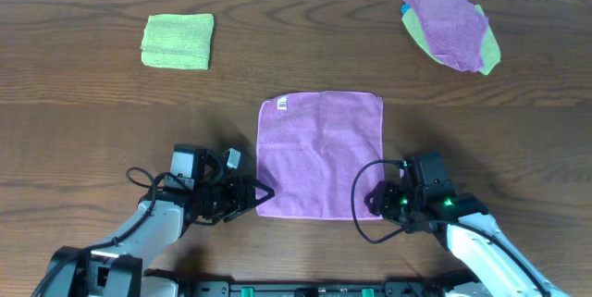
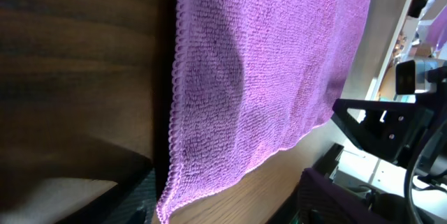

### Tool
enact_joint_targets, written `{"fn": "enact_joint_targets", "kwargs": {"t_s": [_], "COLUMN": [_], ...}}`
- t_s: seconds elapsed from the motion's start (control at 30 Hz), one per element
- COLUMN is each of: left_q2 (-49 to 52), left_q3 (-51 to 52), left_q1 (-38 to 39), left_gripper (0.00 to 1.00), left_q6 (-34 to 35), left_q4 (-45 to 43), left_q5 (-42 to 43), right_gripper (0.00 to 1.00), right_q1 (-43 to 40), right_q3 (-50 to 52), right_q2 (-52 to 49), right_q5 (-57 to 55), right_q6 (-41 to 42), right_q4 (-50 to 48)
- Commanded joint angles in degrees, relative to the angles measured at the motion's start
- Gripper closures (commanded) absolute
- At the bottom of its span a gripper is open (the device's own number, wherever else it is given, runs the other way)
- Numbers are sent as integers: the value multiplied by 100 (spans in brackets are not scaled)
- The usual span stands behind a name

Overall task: Fold the cloth
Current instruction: 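Lift both near corners and carry them forward over the cloth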

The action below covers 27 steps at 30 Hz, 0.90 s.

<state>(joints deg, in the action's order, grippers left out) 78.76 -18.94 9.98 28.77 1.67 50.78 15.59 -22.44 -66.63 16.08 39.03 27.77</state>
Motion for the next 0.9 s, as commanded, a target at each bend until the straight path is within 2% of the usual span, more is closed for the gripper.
{"fn": "enact_joint_targets", "kwargs": {"t_s": [0.0,0.13,0.23,0.4,0.57,0.87], "left_q2": [63,184,457,1012,1360,1375], "left_q3": [85,87,87,87,87,85], "left_q1": [35,35,35,48,170,162], "left_gripper": [37,45,45,43,49,53], "left_q6": [-225,-313,-306,-297,-238,-249], "left_q4": [61,-46,-262,-911,-907,-509], "left_q5": [-337,-385,-374,201,474,511], "right_gripper": [49,49,49,49,49,49], "right_q1": [-31,-31,-31,-31,-31,-31], "right_q3": [234,234,234,234,234,234], "right_q2": [-142,-142,-142,-142,-142,-142], "right_q5": [-68,-57,-13,46,46,42], "right_q6": [26,11,-15,-57,-57,-98], "right_q4": [120,118,120,118,118,105]}}
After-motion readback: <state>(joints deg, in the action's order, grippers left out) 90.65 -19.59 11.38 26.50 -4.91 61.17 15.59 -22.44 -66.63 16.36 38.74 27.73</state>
